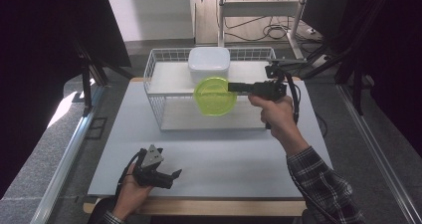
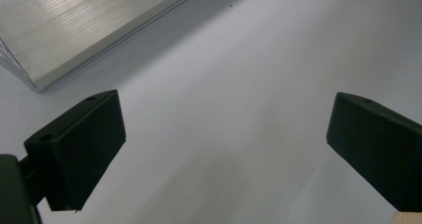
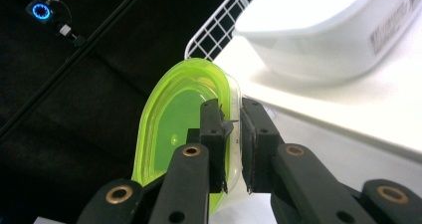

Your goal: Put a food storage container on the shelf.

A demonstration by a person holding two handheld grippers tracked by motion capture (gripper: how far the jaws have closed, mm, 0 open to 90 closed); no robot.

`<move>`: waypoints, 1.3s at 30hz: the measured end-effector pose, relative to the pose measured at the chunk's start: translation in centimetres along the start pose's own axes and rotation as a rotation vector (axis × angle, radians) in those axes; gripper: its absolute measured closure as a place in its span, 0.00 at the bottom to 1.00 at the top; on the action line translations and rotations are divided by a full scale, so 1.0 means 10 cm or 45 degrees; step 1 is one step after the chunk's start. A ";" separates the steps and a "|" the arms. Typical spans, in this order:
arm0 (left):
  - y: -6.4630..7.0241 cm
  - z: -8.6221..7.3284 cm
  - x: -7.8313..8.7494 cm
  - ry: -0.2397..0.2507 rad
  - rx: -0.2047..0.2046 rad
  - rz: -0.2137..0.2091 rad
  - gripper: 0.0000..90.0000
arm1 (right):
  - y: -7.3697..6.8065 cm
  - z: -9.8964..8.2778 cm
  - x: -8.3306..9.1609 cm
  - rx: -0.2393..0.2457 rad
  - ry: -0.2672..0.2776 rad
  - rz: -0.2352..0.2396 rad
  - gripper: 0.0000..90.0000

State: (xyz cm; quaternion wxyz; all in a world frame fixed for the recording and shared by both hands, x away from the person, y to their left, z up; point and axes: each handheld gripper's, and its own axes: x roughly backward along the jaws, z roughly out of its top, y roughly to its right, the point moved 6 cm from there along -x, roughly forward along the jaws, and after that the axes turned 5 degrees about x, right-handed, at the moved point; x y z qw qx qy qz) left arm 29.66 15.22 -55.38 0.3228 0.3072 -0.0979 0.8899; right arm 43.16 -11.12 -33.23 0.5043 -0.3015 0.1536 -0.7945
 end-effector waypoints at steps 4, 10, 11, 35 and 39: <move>0.00 0.00 0.00 -0.003 -0.002 -0.001 0.02 | -0.03 0.13 -0.02 0.007 0.023 -0.011 0.90; 0.00 0.00 0.00 -0.007 -0.001 -0.005 0.02 | -0.06 0.30 -0.04 0.009 0.057 -0.027 0.90; 0.00 0.00 0.00 -0.006 0.000 -0.005 0.02 | -0.07 0.33 -0.05 0.008 0.064 -0.031 0.90; 0.02 -0.02 -0.02 -0.030 -0.017 -0.014 0.02 | 0.09 0.96 -0.29 -0.019 0.202 -0.197 0.90; 0.03 -0.03 -0.02 -0.041 -0.032 -0.017 0.02 | 0.13 1.00 -0.32 -0.027 0.210 -0.224 0.90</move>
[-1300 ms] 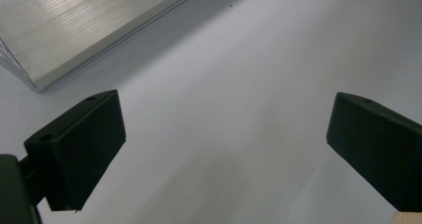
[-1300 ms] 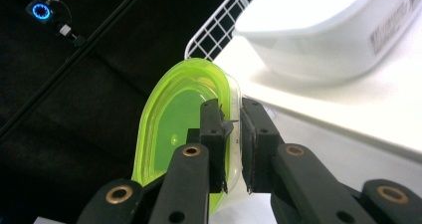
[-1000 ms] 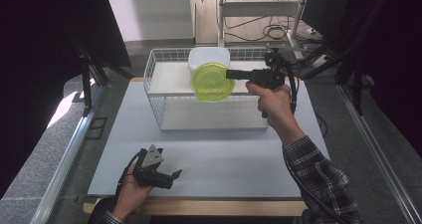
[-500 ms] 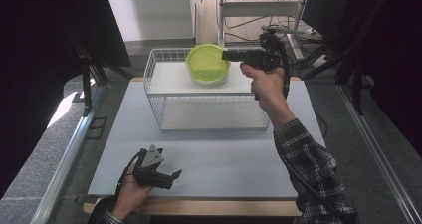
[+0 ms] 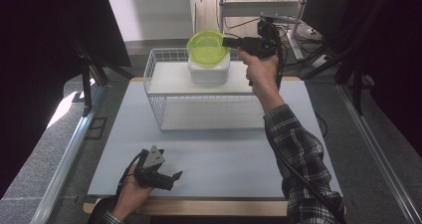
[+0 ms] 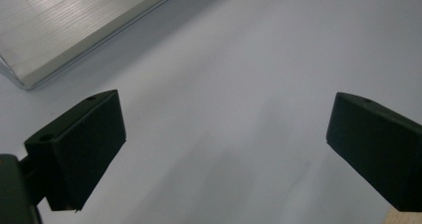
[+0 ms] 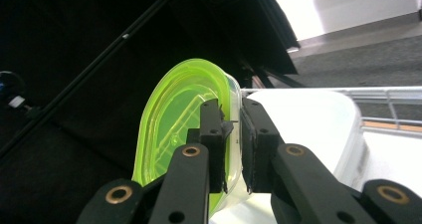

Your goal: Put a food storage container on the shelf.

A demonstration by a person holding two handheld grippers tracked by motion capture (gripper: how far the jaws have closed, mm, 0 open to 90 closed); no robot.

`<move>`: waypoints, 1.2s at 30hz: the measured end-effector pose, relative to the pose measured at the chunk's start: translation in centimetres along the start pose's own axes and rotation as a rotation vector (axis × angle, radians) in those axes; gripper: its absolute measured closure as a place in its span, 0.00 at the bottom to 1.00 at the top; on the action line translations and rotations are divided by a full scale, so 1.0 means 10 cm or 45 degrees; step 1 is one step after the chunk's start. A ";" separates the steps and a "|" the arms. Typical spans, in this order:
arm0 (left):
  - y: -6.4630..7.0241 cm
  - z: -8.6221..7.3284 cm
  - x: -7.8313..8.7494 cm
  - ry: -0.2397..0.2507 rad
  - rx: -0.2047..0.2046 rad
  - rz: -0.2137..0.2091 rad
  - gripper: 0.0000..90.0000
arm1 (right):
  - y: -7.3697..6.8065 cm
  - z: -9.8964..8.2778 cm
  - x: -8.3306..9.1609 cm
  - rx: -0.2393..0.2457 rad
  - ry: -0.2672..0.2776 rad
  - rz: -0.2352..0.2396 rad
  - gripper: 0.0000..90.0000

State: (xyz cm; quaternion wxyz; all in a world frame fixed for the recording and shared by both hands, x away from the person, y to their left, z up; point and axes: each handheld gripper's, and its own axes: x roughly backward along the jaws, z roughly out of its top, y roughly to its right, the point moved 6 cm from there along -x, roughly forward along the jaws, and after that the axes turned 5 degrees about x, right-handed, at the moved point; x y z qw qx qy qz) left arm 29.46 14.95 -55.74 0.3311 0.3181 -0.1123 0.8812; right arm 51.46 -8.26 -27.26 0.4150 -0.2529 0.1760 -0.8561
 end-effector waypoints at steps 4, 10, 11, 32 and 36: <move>0.02 0.00 -0.01 -0.004 0.000 -0.006 0.02 | 0.06 0.04 -0.08 -0.011 0.009 -0.038 0.90; 0.02 -0.01 -0.01 -0.006 0.001 -0.009 0.02 | 0.10 0.04 -0.14 -0.041 0.009 -0.061 0.89; 0.02 -0.01 -0.01 -0.007 0.001 -0.009 0.02 | 0.11 0.05 -0.14 -0.046 0.013 -0.068 0.89; 0.03 -0.01 -0.02 -0.012 -0.007 -0.010 0.02 | 0.10 0.05 -0.18 0.113 -0.025 -0.204 0.40; 0.03 -0.01 -0.02 -0.012 -0.008 -0.008 0.02 | 0.07 0.01 -0.14 0.187 -0.037 -0.194 0.23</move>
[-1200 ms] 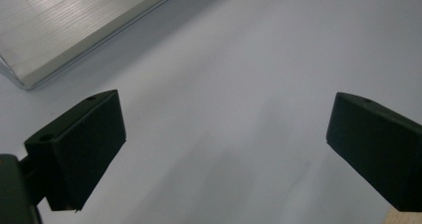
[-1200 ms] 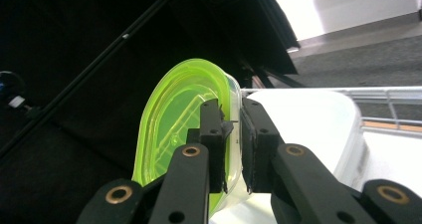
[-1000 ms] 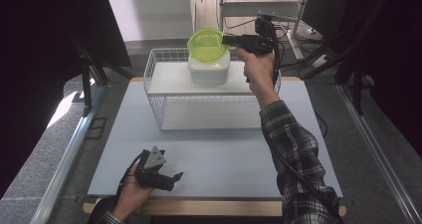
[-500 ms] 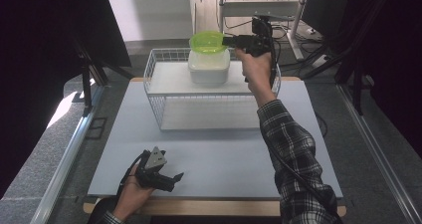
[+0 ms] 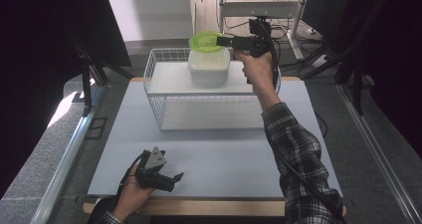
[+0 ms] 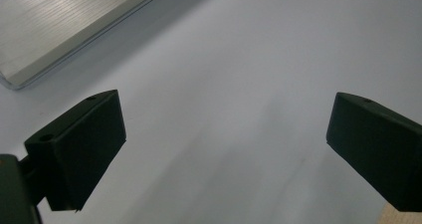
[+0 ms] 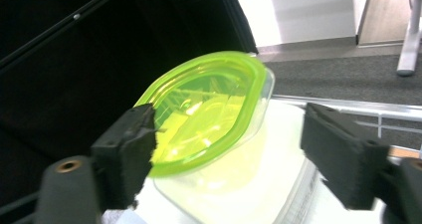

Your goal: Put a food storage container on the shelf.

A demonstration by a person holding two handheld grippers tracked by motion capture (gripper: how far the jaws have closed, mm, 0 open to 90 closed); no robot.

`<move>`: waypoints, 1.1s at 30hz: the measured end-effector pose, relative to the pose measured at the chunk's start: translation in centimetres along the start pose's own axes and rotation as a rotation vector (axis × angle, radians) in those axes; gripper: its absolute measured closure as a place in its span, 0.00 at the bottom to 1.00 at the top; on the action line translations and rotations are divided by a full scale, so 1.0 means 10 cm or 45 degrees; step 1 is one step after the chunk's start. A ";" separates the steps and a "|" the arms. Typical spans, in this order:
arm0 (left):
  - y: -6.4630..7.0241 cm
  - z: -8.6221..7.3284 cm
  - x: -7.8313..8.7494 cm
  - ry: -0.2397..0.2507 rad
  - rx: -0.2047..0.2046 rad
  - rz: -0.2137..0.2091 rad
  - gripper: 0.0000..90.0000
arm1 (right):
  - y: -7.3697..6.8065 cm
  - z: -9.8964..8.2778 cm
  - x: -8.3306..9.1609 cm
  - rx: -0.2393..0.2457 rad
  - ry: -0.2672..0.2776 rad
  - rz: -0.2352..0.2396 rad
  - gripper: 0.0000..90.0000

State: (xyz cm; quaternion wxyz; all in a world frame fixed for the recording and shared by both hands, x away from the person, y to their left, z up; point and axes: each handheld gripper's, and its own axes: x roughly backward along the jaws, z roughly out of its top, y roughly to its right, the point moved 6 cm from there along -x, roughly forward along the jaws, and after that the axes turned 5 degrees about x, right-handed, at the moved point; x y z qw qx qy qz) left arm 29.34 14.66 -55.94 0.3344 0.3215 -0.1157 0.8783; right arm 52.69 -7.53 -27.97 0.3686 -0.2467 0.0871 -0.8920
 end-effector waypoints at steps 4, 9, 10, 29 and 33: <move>0.00 0.00 0.00 -0.001 0.006 0.000 0.02 | -0.03 -0.06 0.06 0.050 -0.004 0.036 0.17; 0.00 0.00 0.00 0.002 0.005 0.000 0.02 | -0.06 -0.14 0.13 0.128 -0.014 0.037 0.12; 0.00 0.00 0.00 0.003 0.007 -0.002 0.02 | -0.06 -0.20 0.16 0.161 -0.022 0.037 0.11; 0.01 0.00 -0.01 0.010 0.018 -0.010 0.02 | -0.18 -0.69 0.34 0.349 -0.057 0.076 0.07; 0.02 0.00 -0.02 -0.005 0.037 -0.039 0.03 | -0.19 -0.84 0.33 0.363 -0.075 0.090 0.07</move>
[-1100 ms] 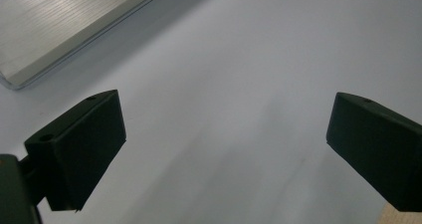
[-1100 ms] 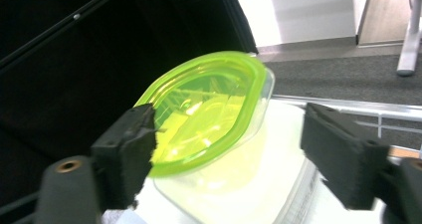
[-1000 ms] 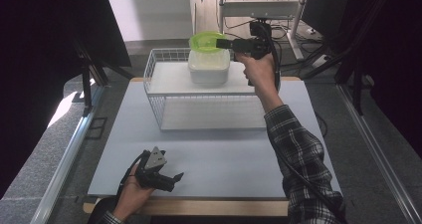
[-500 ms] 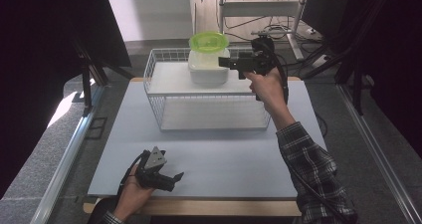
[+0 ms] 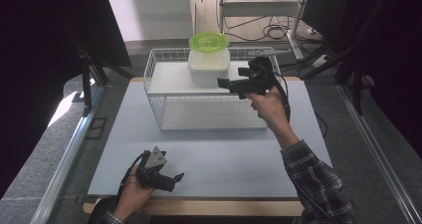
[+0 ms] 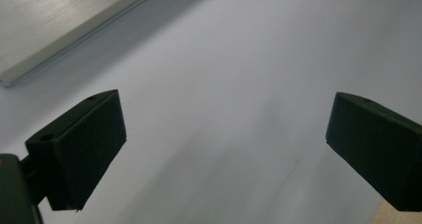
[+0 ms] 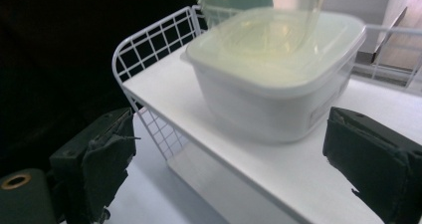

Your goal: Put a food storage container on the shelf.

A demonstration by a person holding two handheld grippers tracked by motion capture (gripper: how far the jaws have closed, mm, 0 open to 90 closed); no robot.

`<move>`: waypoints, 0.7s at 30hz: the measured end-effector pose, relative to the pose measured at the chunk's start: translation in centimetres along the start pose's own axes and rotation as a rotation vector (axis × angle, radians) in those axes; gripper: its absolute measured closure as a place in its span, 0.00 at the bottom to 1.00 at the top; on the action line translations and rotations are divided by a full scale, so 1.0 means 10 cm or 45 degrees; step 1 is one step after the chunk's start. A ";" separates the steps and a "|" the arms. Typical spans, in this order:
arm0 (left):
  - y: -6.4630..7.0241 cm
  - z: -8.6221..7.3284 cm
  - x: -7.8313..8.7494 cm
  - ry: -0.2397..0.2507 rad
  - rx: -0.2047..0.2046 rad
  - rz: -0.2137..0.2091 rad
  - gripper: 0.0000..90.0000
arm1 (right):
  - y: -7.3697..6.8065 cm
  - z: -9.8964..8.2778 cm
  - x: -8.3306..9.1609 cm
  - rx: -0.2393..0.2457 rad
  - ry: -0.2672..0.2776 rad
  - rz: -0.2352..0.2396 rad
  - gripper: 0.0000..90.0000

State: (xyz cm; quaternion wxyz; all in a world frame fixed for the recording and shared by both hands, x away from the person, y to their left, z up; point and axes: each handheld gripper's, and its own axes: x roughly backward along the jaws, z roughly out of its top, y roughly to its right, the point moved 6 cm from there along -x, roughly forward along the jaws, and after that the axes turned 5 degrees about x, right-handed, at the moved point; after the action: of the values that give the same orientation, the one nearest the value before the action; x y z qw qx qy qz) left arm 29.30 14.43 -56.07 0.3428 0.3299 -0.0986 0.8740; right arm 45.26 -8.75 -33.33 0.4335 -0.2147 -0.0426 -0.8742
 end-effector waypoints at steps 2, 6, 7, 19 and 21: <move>0.01 0.00 0.00 0.002 -0.003 0.000 0.03 | -0.01 -0.07 -0.01 0.014 -0.008 0.003 0.07; 0.00 0.01 0.00 0.011 -0.002 0.002 0.03 | -0.04 -0.20 -0.03 0.040 -0.026 0.014 0.07; 0.00 0.01 0.00 0.012 -0.001 0.002 0.03 | -0.05 -0.22 -0.02 0.044 -0.030 0.017 0.07; 0.00 0.00 0.00 0.011 -0.009 0.006 0.03 | -0.17 -0.46 0.02 0.089 -0.046 0.057 0.07; 0.00 0.00 0.00 0.012 -0.012 0.008 0.03 | -0.20 -0.52 0.03 0.098 -0.056 0.063 0.07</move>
State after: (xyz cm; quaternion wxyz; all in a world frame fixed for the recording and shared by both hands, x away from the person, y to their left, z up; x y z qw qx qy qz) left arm 29.34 14.42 -56.05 0.3422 0.3240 -0.1019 0.8761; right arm 41.79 -9.09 -37.71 0.4617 -0.2179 -0.0803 -0.8561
